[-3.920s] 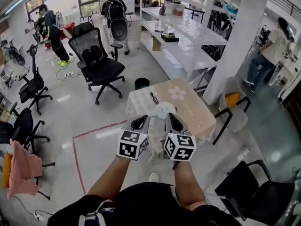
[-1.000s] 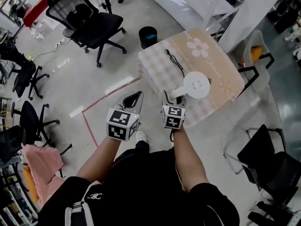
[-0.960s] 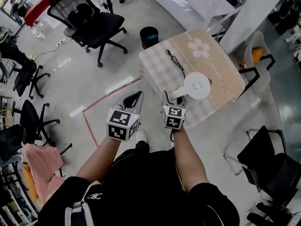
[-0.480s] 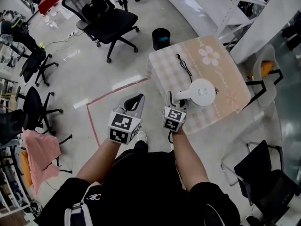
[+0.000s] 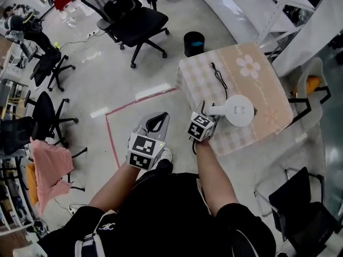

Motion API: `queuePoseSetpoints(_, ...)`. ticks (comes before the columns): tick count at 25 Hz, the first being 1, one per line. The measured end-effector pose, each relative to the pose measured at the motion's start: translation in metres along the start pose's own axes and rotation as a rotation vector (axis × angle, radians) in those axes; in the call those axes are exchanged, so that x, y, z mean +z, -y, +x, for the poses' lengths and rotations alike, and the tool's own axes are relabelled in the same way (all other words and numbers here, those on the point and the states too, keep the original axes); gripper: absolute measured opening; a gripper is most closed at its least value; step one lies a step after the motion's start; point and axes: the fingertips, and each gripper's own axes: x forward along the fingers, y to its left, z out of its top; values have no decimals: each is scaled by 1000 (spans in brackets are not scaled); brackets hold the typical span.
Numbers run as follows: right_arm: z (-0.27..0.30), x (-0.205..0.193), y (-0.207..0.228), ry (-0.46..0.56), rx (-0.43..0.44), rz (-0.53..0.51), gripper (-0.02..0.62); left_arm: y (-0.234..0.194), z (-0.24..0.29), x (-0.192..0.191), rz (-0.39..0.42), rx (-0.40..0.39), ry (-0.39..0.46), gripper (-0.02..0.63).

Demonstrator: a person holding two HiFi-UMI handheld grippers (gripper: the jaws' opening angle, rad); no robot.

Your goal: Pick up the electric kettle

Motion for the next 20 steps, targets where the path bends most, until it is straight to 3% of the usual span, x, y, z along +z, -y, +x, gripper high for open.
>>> queuePoseSetpoints(4, 4, 5, 3, 15, -4, -27, 84, -9, -3, -3, -17, 17, -6, -3)
queuePoseSetpoints(20, -17, 25, 8, 74, 111, -116, 81, 1, -8, -2, -53, 27, 13, -3)
